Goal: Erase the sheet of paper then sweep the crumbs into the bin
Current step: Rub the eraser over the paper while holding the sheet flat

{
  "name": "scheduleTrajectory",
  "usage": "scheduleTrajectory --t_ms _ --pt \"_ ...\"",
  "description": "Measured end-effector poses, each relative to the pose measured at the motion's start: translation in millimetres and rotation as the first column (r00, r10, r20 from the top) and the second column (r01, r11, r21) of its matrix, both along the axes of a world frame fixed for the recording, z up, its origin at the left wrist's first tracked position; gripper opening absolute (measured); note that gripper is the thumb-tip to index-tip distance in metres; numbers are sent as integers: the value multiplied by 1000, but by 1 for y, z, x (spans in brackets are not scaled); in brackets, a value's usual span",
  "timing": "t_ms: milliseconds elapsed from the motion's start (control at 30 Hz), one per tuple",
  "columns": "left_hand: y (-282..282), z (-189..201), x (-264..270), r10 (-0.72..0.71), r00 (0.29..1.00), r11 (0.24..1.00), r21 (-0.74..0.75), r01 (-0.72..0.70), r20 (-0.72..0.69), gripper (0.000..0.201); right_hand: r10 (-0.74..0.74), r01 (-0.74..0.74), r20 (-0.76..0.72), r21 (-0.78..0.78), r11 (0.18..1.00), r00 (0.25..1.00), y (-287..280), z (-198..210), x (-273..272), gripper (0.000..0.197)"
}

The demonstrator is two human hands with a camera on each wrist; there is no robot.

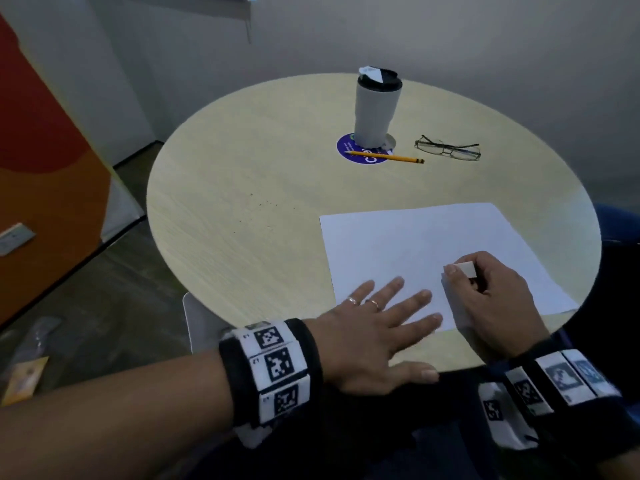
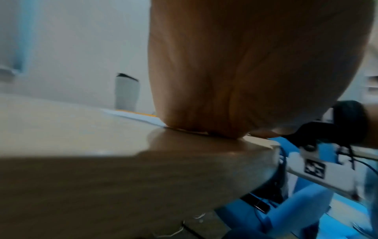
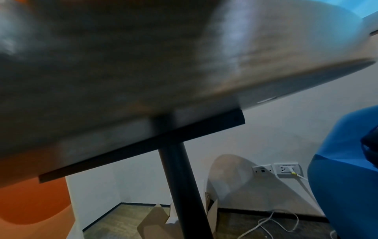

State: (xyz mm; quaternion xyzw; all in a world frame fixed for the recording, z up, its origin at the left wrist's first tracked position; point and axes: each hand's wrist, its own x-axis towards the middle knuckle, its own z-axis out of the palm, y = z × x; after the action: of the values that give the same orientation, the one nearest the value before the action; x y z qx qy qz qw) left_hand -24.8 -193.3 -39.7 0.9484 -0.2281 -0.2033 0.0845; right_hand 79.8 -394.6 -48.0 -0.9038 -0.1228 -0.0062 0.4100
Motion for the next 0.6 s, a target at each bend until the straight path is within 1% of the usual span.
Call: scheduleTrajectory --t_ms 33,100,167,200,233,267,300,333,367,400,433,467,533,600 --pt "10 2 2 62 998 998 20 -61 -14 81 8 -8 -6 0 1000 1000 -1 1 1 18" --pt "32 6 7 218 976 972 87 -218 5 86 23 -22 -26 2 1000 999 -4 3 2 19" --pt "47 11 13 375 927 910 183 -372 19 95 29 -29 -51 14 999 998 -5 5 0 19" --pt "48 15 15 426 905 883 209 -420 16 100 33 -32 -63 24 999 997 -5 5 0 20" --pt "43 17 17 434 901 880 208 -426 8 103 39 -37 -69 30 999 997 -6 6 1 20" --pt "32 19 17 383 924 907 186 -378 10 103 43 -41 -69 27 999 997 -6 6 2 20" --pt "18 20 16 276 961 947 160 -277 32 100 47 -45 -63 22 999 997 -6 7 3 20" --pt "5 18 14 132 990 981 139 -139 58 96 48 -47 -54 19 999 997 -7 7 3 20" --pt "-8 16 11 -9 998 992 127 1 67 92 46 -45 -47 21 999 998 -7 7 3 20" --pt "-17 12 9 -107 993 988 116 100 57 88 44 -43 -42 27 999 998 -7 6 1 20" --pt "-22 8 9 -146 989 984 104 141 38 85 44 -42 -43 35 998 998 -7 7 0 20" --pt "-21 6 9 -149 989 985 90 146 23 82 43 -41 -47 38 998 998 -7 7 -1 20" --pt "-10 8 13 -115 993 991 74 115 1 79 43 -42 -50 26 999 998 -7 7 0 20" --pt "12 12 21 -51 999 994 99 52 -21 80 45 -44 -62 13 999 997 -8 7 4 20"
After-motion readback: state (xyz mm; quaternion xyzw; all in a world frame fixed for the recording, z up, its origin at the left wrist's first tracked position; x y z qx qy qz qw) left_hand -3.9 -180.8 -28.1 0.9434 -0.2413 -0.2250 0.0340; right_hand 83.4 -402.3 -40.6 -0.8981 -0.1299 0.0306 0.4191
